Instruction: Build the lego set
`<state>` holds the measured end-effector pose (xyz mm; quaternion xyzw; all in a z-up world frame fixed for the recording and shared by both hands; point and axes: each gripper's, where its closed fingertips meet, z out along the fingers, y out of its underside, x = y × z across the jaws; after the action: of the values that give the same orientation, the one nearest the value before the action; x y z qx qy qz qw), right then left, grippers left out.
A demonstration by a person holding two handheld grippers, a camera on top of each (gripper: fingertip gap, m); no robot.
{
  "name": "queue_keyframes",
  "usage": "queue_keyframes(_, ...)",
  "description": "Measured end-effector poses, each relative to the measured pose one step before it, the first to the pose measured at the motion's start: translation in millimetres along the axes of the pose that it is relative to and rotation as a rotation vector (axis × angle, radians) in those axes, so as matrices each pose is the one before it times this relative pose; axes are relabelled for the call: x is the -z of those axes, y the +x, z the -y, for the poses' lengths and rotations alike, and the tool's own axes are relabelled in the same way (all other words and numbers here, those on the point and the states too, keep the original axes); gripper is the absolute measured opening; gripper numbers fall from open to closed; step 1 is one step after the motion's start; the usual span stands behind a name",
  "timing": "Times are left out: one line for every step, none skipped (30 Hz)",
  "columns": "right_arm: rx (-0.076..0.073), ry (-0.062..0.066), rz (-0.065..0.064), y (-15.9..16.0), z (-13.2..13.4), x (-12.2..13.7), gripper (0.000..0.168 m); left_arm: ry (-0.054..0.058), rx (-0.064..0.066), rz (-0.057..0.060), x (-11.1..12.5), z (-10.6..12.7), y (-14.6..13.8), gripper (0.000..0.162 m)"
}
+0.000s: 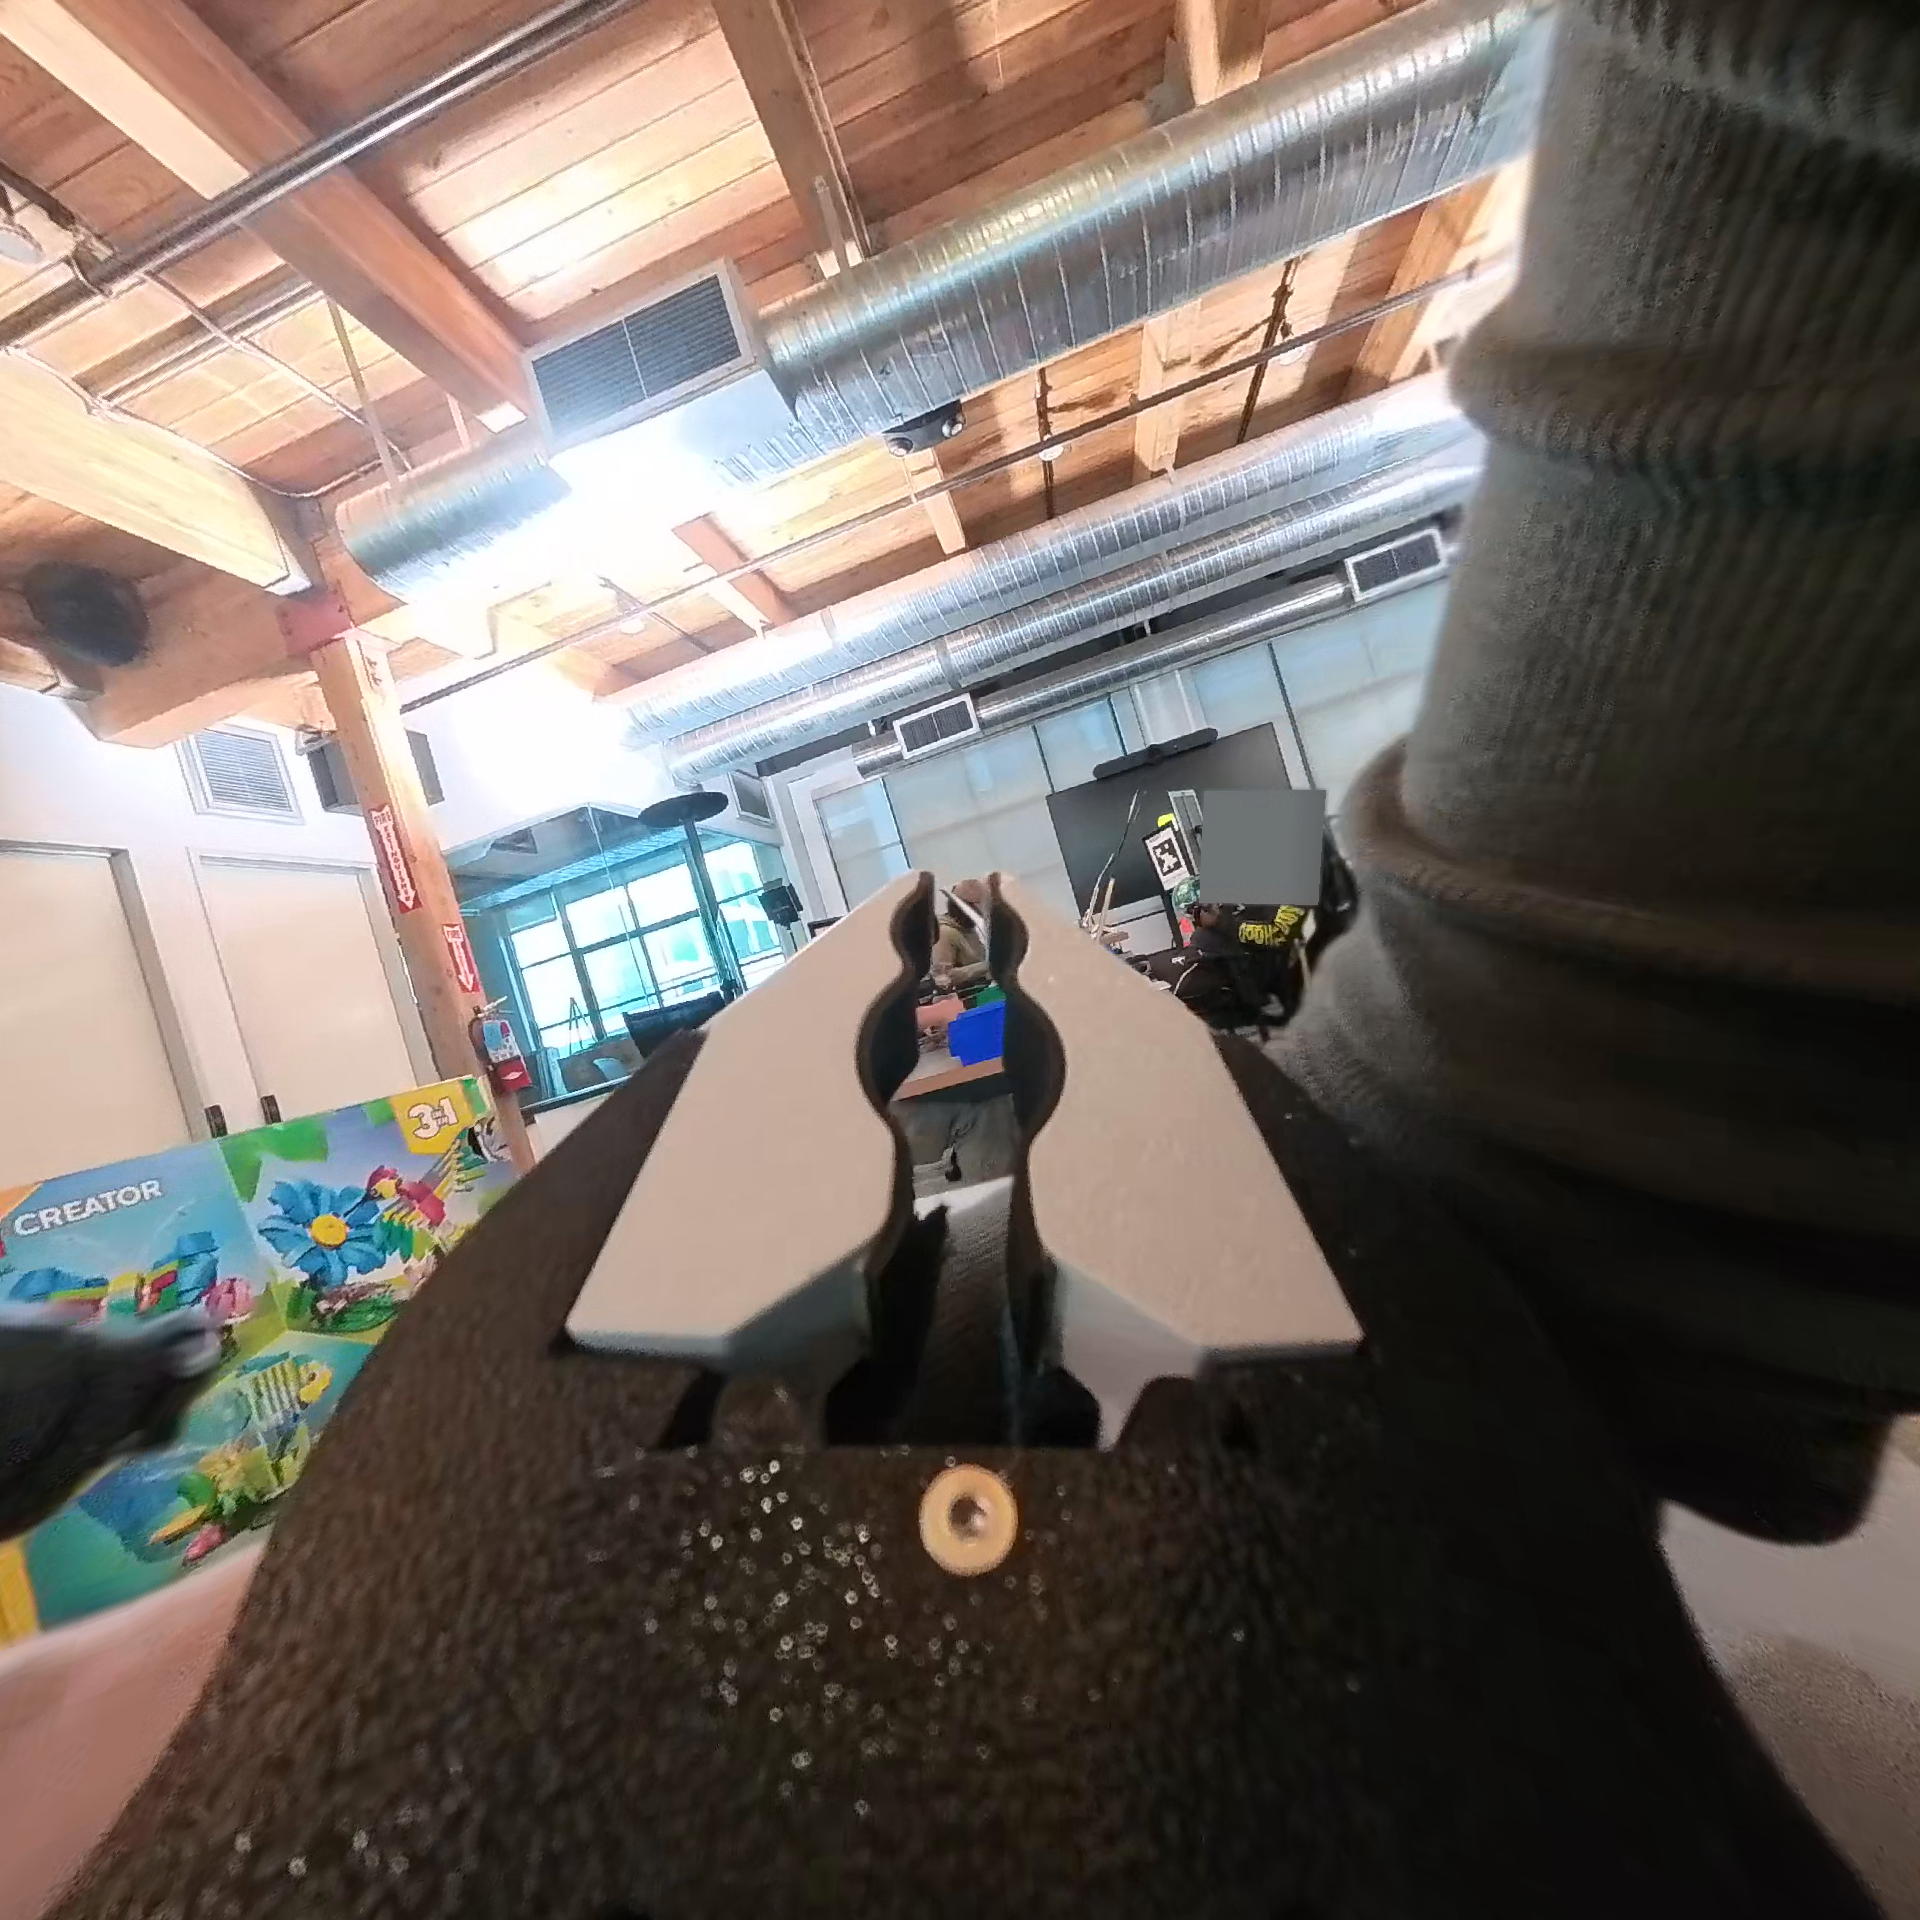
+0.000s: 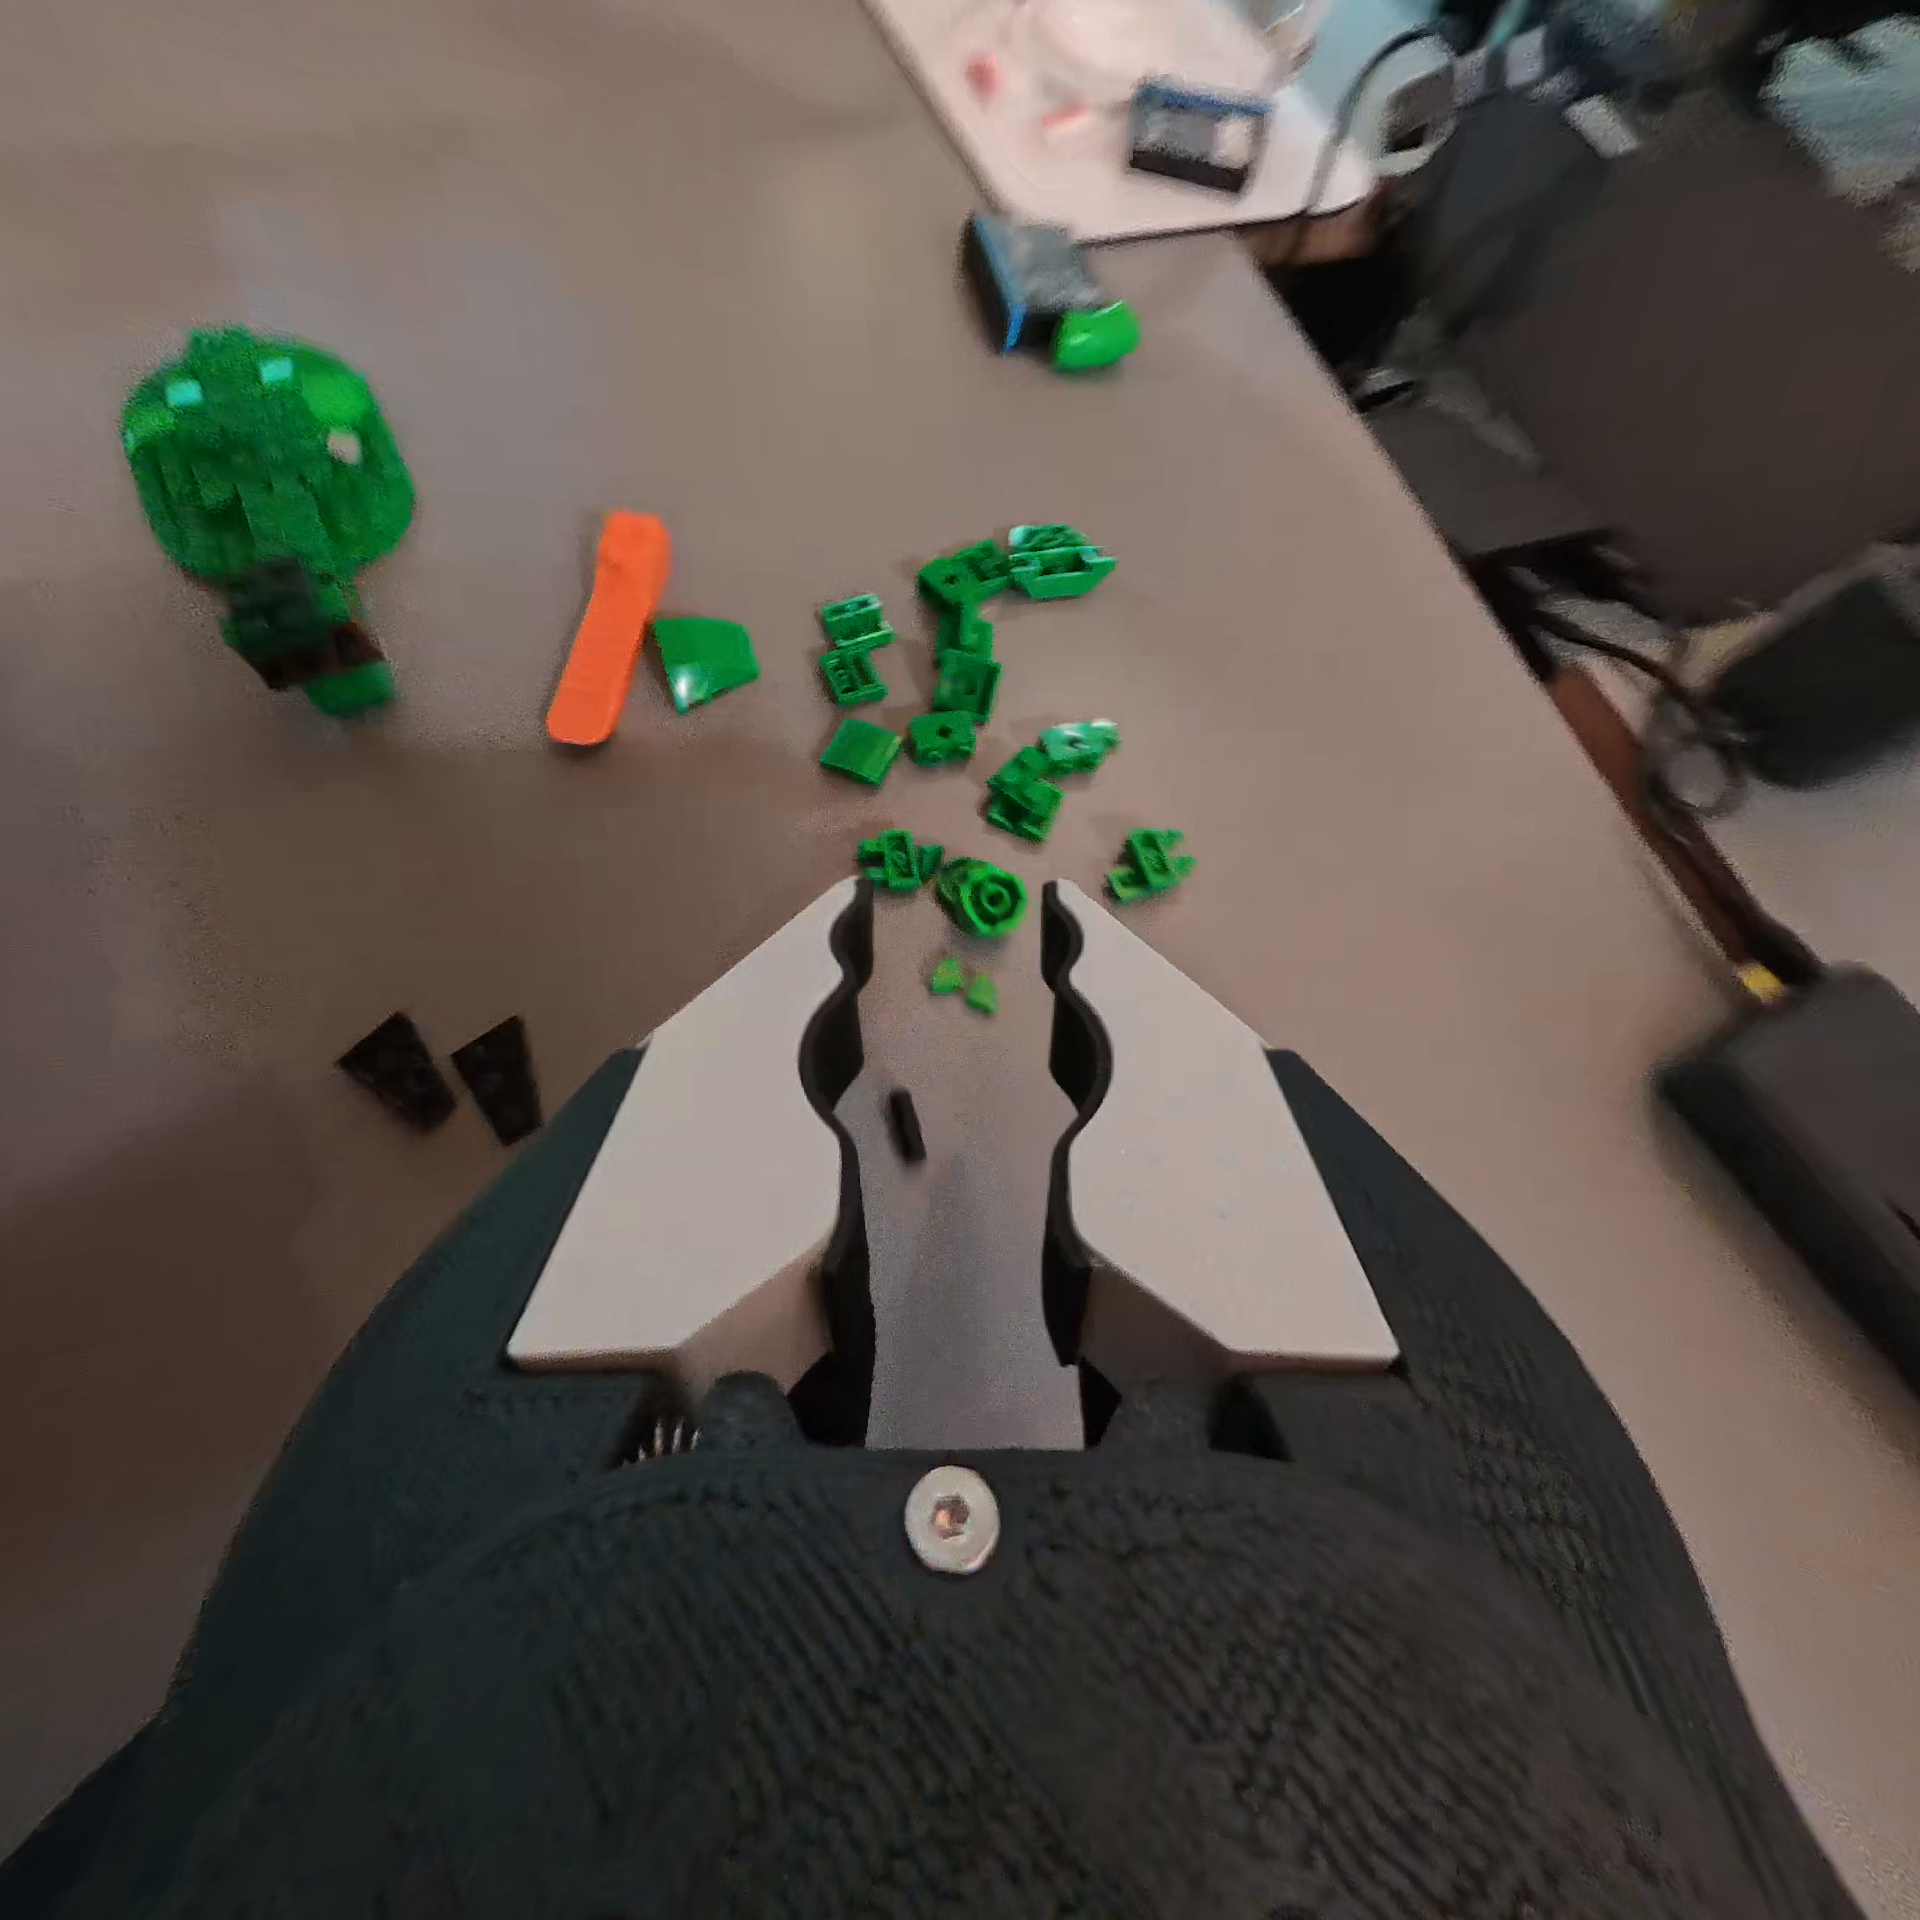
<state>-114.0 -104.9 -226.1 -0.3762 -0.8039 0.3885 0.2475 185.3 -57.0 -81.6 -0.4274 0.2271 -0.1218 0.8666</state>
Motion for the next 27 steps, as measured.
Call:
queue_keyframes(-0.0349,0.0372,-0.0444,5.27,0.34,16.29,0.032,0.0018,0.0006,-0.002,-0.16,0.39,0.42,0.006)
queue_keyframes(-0.0337,0.0319,-0.0598,7.63,-1.64,18.91,0.032,0.0004,0.0013,-0.0007,-0.08,0.13,0.16,0.006)
queue_keyframes(-0.0327,0.0221,-0.072,9.7,-4.34,21.57,0.033,0.0001,0.0019,0.0002,0.02,-0.04,-0.1,0.006)
queue_keyframes(-0.035,0.0139,-0.0799,11.45,-6.78,23.66,0.033,0.0003,0.0025,0.0001,-0.09,0.06,0.01,0.006)
queue_keyframes(-0.0398,0.0102,-0.0851,13.09,-8.59,25.16,0.034,0.0001,0.0032,-0.001,-0.03,-0.04,0.24,0.007)
queue_keyframes(-0.0412,0.0046,-0.0904,14.93,-10.34,26.18,0.035,0.0001,0.002,-0.0013,-0.23,-0.05,0.55,0.008)
queue_keyframes(-0.0353,-0.0062,-0.0964,17.1,-12.39,26.19,0.035,0.0009,0.0003,-0.0042,-0.29,0.17,1.16,0.008)
queue_keyframes(-0.0261,-0.0191,-0.1024,19.19,-14.67,25.58,0.035,0.0045,0.0,-0.0093,-0.31,0.74,2.34,0.009)
queue_keyframes(-0.0178,-0.0306,-0.101,20.32,-16.62,24.07,0.035,0.0082,-0.0001,-0.0172,-0.33,1.47,3.94,0.011)
queue_keyframes(-0.0117,-0.0392,-0.0905,19.51,-17.96,21.77,0.035,0.0116,-0.0057,-0.0343,-0.47,1.98,6.94,0.016)
queue_keyframes(-0.0089,-0.044,-0.079,17.8,-18.86,19.47,0.035,0.0088,-0.0209,-0.0643,-1.06,1.61,12.29,0.023)
queue_keyframes(-0.0103,-0.0402,-0.0656,15.35,-18.21,17.24,0.035,-0.0086,-0.0329,-0.0808,-2.11,-1.49,15.89,0.029)
queue_keyframes(-0.0158,-0.0281,-0.0455,11.74,-15.77,15.05,0.035,-0.0248,-0.0334,-0.0668,-3.03,-4.21,15.12,0.035)
queue_keyframes(-0.0231,-0.0176,-0.0256,8.27,-13.21,13.05,0.035,-0.0189,-0.0287,-0.0495,-2.9,-2.92,13.14,0.038)
queue_keyframes(-0.0257,-0.015,-0.0105,5.45,-11.54,11.08,0.035,-0.0033,-0.0136,-0.0348,-2.18,0.36,10.26,0.038)
queue_keyframes(-0.0199,-0.0159,0.0001,3.27,-10.43,9.29,0.036,0.0059,0.0086,-0.0259,-1.75,2.04,7.44,0.037)
queue_keyframes(-0.0094,-0.0147,0.009,1.17,-9.36,7.84,0.037,0.0058,0.0239,-0.0232,-1.39,1.69,5.59,0.037)
queue_keyframes(-0.0005,-0.0127,0.0172,-0.94,-8.2,6.28,0.038,-0.0057,0.0241,-0.0218,-0.98,-0.66,4.13,0.036)
queue_keyframes(0.0028,-0.0088,0.0214,-2.48,-7.12,4.57,0.043,-0.0149,0.0116,-0.0141,-0.02,-2.81,1.65,0.036)
queue_keyframes(-0.0032,-0.0033,0.0144,-1.94,-5.8,2.93,0.052,-0.016,0.0017,0.01,0.77,-3.15,-2.96,0.034)
queue_keyframes(-0.0154,-0.0031,0.01,-0.94,-5.4,1.26,0.059,-0.017,0.003,0.0267,1.34,-3.41,-6.4,0.032)
queue_keyframes(-0.0216,-0.0073,0.0155,-1.16,-5.73,0.13,0.063,-0.0147,0.0106,0.0303,1.82,-3.18,-7.9,0.031)
queue_keyframes(-0.0194,-0.0089,0.0103,0.05,-5.79,-0.66,0.063,-0.0124,0.0212,0.0333,2.01,-3.25,-9.15,0.03)
queue_keyframes(-0.0124,-0.0088,-0.0006,1.99,-5.49,-0.97,0.063,-0.0112,0.0301,0.032,2.22,-3.54,-9.55,0.03)
queue_keyframes(-0.0049,-0.004,-0.002,2.14,-4.11,-0.95,0.062,-0.0104,0.0344,0.0352,2.67,-3.59,-10.56,0.03)
queue_keyframes(-0.003,0.0012,0.0011,1.48,-2.78,-0.88,0.058,-0.0037,0.0363,0.0457,3.29,-2.57,-12.5,0.029)
queue_keyframes(-0.0044,-0.0006,0.0073,0.74,-2.6,-0.83,0.056,-0.0003,0.0371,0.057,3.62,-1.57,-14.77,0.03)
